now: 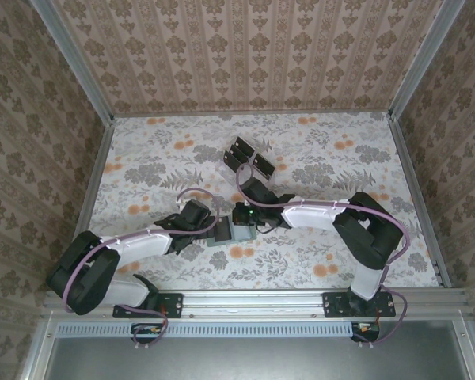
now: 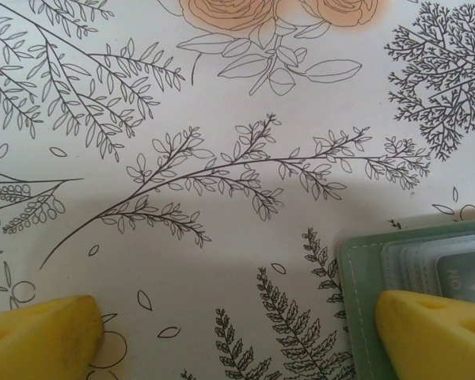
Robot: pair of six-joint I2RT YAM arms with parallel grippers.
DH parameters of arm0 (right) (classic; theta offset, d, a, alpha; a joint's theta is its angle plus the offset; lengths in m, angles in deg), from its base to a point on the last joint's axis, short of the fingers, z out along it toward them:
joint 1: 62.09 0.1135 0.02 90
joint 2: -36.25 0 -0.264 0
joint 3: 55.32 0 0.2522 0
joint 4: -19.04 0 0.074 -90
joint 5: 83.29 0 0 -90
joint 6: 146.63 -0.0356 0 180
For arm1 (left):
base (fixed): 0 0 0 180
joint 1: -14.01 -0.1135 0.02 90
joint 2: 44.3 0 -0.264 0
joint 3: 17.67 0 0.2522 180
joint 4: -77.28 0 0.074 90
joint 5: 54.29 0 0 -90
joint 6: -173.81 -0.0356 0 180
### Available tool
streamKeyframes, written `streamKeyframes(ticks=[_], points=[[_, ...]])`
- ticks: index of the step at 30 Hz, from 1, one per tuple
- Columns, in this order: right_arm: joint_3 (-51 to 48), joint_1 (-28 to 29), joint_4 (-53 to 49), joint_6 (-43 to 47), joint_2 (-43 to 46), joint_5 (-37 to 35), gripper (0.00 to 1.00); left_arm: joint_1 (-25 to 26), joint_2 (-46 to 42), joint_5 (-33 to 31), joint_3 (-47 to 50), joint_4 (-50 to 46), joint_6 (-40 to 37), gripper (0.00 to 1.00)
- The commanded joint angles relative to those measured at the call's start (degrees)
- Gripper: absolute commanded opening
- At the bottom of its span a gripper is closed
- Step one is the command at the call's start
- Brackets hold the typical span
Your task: Put the credit cards into the card holder
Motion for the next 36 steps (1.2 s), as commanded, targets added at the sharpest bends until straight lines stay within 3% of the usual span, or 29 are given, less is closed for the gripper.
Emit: streamKeyframes(ticks=[1, 19, 36], points=[[2.12, 0.82, -0.11, -0.04, -1.52, 0.63, 0.03, -0.59, 2.49, 2.71, 2.26, -0.41, 0.67, 1.00], [3.02, 1.62, -0.02, -1.27, -6.61, 0.47, 0.00, -0.64, 2.41, 2.57, 2.77, 0.03, 0.61, 1.00], [5.32, 2.37, 2.64, -2.04, -9.09, 6.45, 0.00, -0.65, 2.51, 2.99, 3.21, 0.53, 0.96, 1.00]])
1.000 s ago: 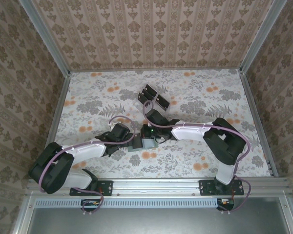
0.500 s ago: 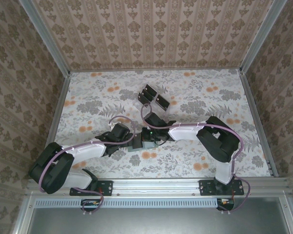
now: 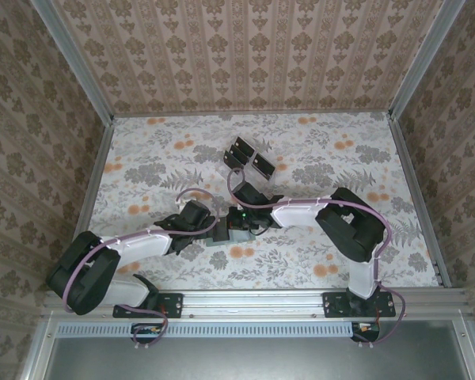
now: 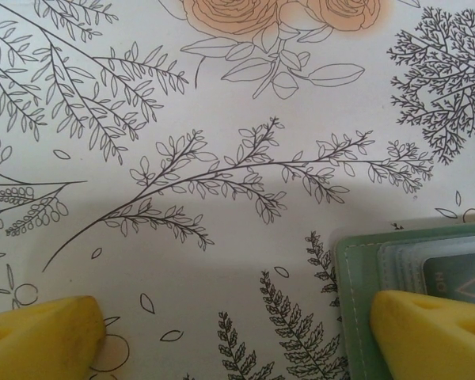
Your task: Put the credit cards into the card holder
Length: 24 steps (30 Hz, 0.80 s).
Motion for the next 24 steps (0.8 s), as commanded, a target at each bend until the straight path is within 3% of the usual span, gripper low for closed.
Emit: streamKeyframes(ticks=[1, 8, 18, 24], points=[[1.93, 1.08, 2.78, -1.05, -2.09, 4.13, 0.00, -0.64, 2.50, 3.42, 2.77, -0.38, 0.96, 1.00], [1.53, 1.08, 4.49, -2.04, -2.42, 4.72, 0.00, -0.86, 0.43, 3.31, 2.02, -2.15, 0.76, 1.00], [0.74, 0.94, 3.88, -2.19, -1.54, 3.45, 0.00, -7.28, -14.54, 3.12, -0.32, -13.68, 0.50, 1.00], [0.51, 0.96, 4.11, -2.29, -1.82, 3.46, 0.00, -8.02, -12.47, 4.65, 1.34, -14.03, 2.30, 1.00]])
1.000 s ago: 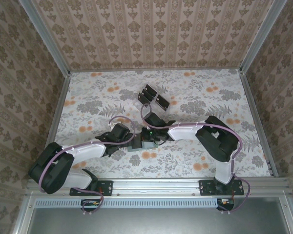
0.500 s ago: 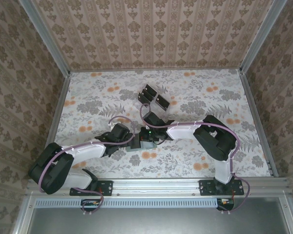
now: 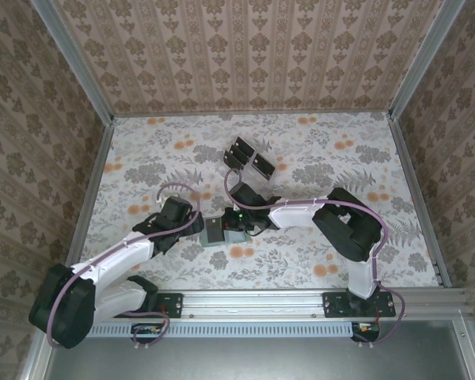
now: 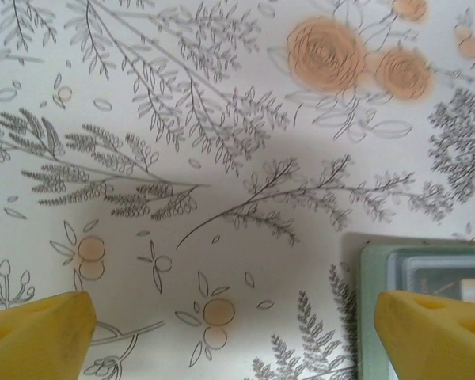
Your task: Put the credit cards into the card holder
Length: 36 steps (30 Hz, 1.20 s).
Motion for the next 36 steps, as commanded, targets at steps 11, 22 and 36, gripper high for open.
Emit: streamKeyframes(ticks=[11, 22, 36], points=[[0.71, 0.36, 0.55, -0.67, -1.36, 0.99, 0.00, 0.31, 7.74, 2.79, 1.46, 0.63, 3.26, 1.00], [2.77, 1.25, 0.78, -0.92, -2.71, 2.45, 0.00, 1.36, 10.12, 3.13, 1.79, 2.94, 3.37, 1.00], [0.62, -0.73, -2.07, 1.76, 11.49, 0.76, 0.29, 0.80, 1.04, 1.36, -1.77, -4.01, 1.35, 1.00]])
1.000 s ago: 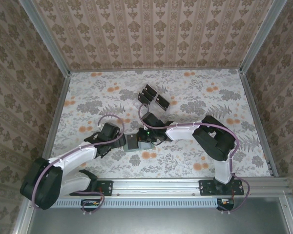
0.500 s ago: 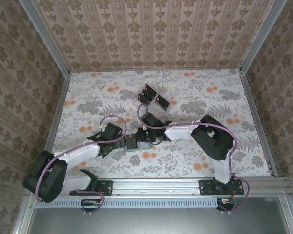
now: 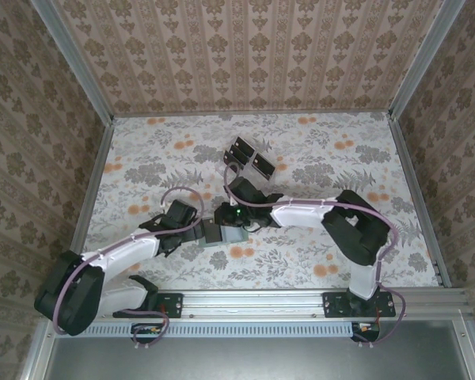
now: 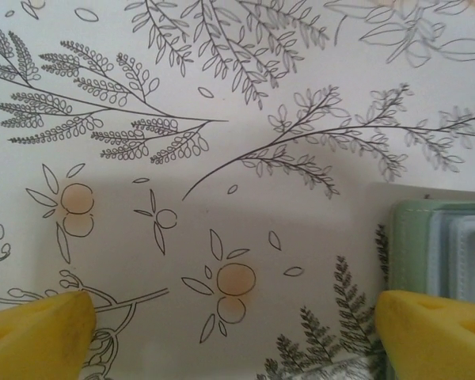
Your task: Put the credit cards into the card holder
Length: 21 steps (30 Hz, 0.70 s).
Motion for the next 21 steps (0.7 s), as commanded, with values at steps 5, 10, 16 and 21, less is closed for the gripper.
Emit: streamKeyframes(ticks=[5, 10, 16, 21], points=[[-3.53, -2.12, -9.82, 4.61, 11.98, -6.76, 0.42, -1.16, -7.20, 2.99, -2.79, -2.80, -1.58, 1.00], [-5.21, -3.06, -17.89, 8.56, 15.24, -15.20, 0.50, -2.00, -8.93, 5.85, -3.15, -1.44, -2.15, 1.00], [-6.75, -3.92, -19.33, 10.68, 14.82, -18.91, 0.50, -2.35, -8.34, 7.11, -3.09, 0.13, -2.44, 1.00], [-7.59, -4.12, -17.70, 10.69, 11.81, -18.11, 0.48, -2.36, -7.71, 7.66, -2.41, 1.65, -2.16, 1.00]])
